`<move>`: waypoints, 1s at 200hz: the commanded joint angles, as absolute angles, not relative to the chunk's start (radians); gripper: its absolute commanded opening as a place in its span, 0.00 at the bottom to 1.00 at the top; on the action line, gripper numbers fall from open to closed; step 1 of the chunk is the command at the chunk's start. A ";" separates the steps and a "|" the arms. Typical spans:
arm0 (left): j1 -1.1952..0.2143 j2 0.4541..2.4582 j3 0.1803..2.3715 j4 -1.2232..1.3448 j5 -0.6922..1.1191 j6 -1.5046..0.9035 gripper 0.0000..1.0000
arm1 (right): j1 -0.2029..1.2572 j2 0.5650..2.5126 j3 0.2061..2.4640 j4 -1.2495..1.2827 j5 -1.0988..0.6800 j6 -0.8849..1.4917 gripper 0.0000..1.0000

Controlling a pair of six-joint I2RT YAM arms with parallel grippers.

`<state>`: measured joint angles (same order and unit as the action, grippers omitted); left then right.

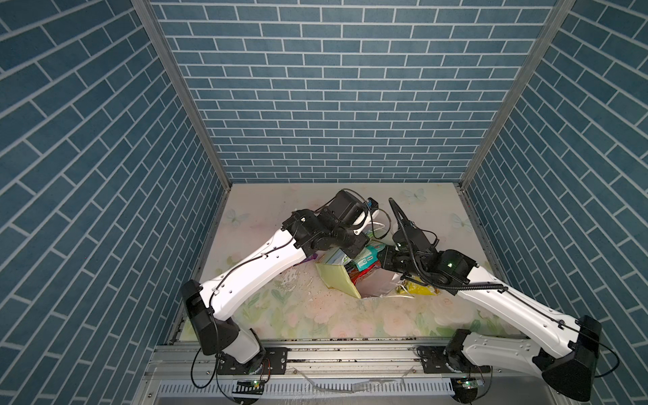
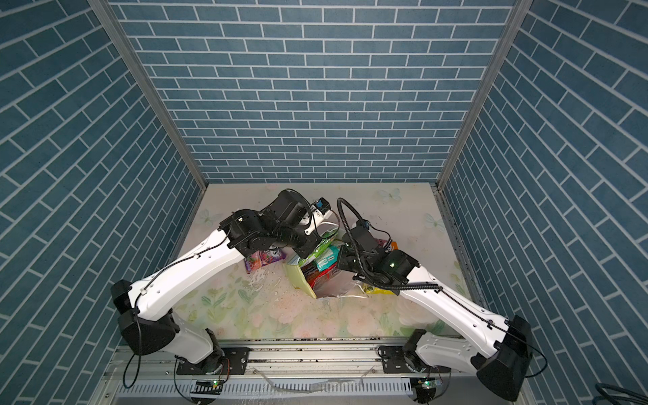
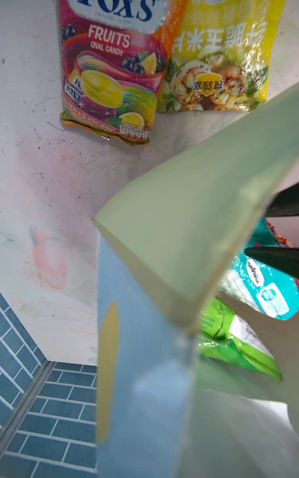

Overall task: Take the snacks out of the paper bag
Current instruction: Pick up the snack from the paper bag.

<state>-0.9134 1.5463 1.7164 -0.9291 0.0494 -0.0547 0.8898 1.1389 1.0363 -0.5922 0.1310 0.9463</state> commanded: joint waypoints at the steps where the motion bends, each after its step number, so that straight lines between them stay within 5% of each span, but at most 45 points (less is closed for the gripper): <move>1: -0.918 1.528 1.741 -0.946 0.057 -0.041 0.00 | 0.895 1.156 1.024 -0.564 0.163 0.971 0.22; 35: -0.918 1.520 1.735 -0.947 0.055 -0.042 0.00 | 0.896 1.179 1.028 -0.542 0.161 0.969 0.12; 51: -0.919 1.514 1.731 -0.946 0.052 -0.042 0.00 | 0.895 1.180 1.031 -0.541 0.167 0.968 0.00; 200: -0.911 1.527 1.754 -0.944 0.034 -0.035 0.00 | 0.896 1.067 1.123 -0.581 0.105 0.786 0.00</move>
<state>-0.9131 1.5421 1.7180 -0.9371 0.0425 -0.0479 0.8902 1.1000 1.0748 -0.5610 0.1272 0.8513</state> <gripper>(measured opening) 0.043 0.041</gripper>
